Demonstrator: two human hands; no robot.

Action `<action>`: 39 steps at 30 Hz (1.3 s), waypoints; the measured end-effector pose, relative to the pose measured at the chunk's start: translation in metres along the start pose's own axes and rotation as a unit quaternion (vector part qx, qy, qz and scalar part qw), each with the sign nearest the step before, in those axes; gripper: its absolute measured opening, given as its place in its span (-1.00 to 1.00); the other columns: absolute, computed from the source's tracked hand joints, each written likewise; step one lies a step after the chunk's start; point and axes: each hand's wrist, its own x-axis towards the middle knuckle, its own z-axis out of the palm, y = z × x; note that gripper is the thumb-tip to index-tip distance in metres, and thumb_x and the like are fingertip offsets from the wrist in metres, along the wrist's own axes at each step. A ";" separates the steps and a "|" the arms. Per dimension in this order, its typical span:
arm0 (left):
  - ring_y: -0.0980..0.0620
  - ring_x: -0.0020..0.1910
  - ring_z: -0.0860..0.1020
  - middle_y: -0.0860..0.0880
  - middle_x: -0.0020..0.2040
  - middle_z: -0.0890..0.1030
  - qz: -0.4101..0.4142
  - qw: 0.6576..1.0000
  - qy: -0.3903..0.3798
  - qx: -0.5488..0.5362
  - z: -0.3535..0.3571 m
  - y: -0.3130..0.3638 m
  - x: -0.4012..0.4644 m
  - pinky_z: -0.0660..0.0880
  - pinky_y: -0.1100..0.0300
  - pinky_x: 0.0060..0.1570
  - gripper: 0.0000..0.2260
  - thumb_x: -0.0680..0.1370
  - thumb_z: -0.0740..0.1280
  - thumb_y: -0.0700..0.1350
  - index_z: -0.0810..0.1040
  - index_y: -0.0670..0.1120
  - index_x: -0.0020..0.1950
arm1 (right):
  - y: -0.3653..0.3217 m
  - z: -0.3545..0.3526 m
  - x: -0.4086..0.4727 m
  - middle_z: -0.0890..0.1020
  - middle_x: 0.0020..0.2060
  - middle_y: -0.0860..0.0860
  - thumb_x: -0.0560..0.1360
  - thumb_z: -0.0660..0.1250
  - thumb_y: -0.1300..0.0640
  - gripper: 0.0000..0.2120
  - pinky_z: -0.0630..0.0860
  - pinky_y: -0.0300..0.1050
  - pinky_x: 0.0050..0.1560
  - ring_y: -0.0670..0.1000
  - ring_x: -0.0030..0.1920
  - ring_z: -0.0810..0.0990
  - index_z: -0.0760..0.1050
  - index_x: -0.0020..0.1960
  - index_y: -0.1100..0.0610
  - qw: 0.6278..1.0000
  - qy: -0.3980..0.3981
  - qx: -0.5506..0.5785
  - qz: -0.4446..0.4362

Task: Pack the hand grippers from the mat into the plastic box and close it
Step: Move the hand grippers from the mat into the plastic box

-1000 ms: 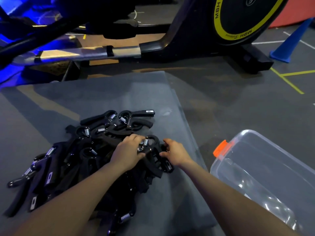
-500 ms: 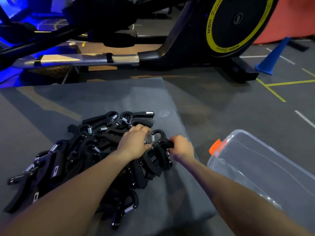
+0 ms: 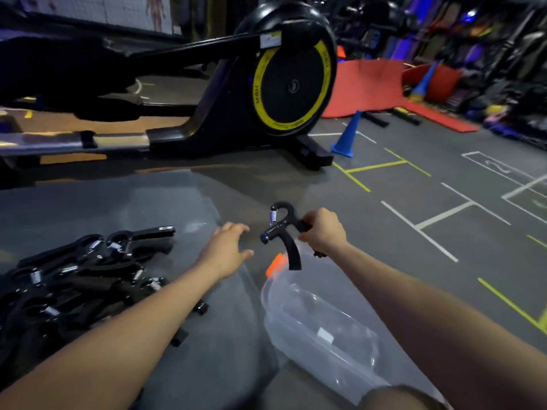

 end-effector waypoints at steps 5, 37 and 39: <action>-0.11 0.34 0.36 -0.12 0.33 0.41 0.000 0.999 -0.040 0.006 0.061 0.032 0.031 0.30 0.11 0.34 -0.56 0.49 0.37 -0.10 0.40 -0.10 0.35 | 0.072 0.018 0.007 0.56 -0.30 0.08 0.35 0.38 0.29 -0.91 0.47 -0.15 -0.35 0.14 -0.32 0.57 0.55 -0.18 0.14 0.998 -0.004 0.028 0.058; -0.05 0.42 0.32 -0.05 0.49 0.26 -0.130 0.987 0.060 -0.072 0.192 0.035 0.034 0.22 0.18 0.38 -0.49 0.57 0.11 -0.33 0.17 -0.08 0.50 | 0.202 0.142 0.021 0.62 -0.26 0.11 0.36 0.35 0.33 -0.82 0.63 -0.01 -0.32 0.20 -0.31 0.66 0.50 -0.25 0.06 0.941 -0.052 0.192 0.273; 0.00 0.52 0.14 -0.02 0.55 0.11 -0.064 0.997 0.030 -0.029 0.187 0.032 0.047 0.09 0.17 0.49 -0.48 0.59 0.12 -0.29 0.06 -0.09 0.54 | 0.200 0.144 0.029 0.63 -0.23 0.12 0.36 0.36 0.34 -0.82 0.58 -0.07 -0.38 0.18 -0.29 0.65 0.54 -0.18 0.06 0.938 -0.055 0.206 0.273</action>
